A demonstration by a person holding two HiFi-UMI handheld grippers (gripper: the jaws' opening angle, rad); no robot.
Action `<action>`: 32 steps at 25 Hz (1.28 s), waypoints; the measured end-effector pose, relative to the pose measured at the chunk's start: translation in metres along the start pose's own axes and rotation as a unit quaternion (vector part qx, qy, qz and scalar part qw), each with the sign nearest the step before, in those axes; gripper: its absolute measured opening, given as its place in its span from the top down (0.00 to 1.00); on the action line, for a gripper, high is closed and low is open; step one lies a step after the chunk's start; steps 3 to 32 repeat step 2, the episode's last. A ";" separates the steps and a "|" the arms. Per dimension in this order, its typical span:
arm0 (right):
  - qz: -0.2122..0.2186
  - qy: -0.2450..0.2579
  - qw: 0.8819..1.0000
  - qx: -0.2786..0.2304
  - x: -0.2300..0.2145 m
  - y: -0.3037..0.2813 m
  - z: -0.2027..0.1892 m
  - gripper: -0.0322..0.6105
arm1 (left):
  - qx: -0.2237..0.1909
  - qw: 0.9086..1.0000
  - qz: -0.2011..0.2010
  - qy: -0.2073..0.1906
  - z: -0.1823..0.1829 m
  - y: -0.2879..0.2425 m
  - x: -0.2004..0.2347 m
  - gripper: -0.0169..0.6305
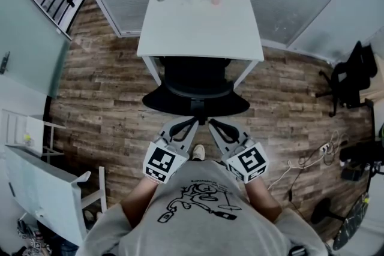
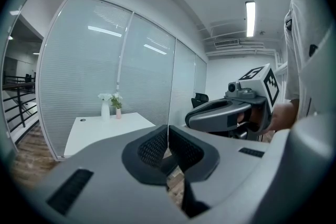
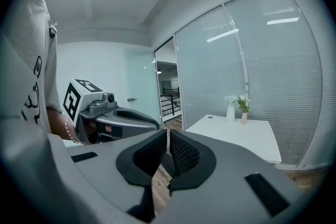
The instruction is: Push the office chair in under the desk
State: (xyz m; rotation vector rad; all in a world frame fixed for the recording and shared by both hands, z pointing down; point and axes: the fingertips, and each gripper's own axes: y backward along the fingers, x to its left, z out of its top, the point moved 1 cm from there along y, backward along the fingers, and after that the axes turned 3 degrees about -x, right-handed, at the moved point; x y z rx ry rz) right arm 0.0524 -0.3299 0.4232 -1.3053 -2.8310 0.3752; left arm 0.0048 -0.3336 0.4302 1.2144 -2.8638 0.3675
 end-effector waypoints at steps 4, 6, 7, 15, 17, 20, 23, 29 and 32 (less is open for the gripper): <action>0.000 0.002 1.000 -0.002 0.000 -0.001 0.000 0.88 | -0.004 1.000 0.001 0.002 0.001 0.000 0.001 0.96; 0.000 0.002 1.000 -0.002 0.000 -0.001 0.000 0.88 | -0.004 1.000 0.001 0.002 0.001 0.000 0.001 0.96; 0.000 0.002 1.000 -0.002 0.000 -0.001 0.000 0.88 | -0.004 1.000 0.001 0.002 0.001 0.000 0.001 0.96; 0.000 0.002 1.000 -0.002 0.000 -0.001 0.000 0.88 | -0.004 1.000 0.001 0.002 0.001 0.000 0.001 0.96; 0.000 0.002 1.000 -0.002 0.000 -0.001 0.000 0.88 | -0.004 1.000 0.001 0.002 0.001 0.000 0.001 0.96; 0.000 0.002 1.000 -0.002 0.000 -0.001 0.000 0.88 | -0.004 1.000 0.001 0.002 0.001 0.000 0.001 0.96; 0.000 0.002 1.000 -0.002 0.000 -0.001 0.000 0.88 | -0.004 1.000 0.001 0.002 0.001 0.000 0.001 0.96; 0.000 0.002 1.000 -0.002 0.000 -0.001 0.000 0.88 | -0.004 1.000 0.001 0.002 0.001 0.000 0.001 0.96; 0.000 0.002 1.000 -0.002 0.000 -0.001 0.000 0.88 | -0.004 1.000 0.001 0.002 0.001 0.000 0.001 0.96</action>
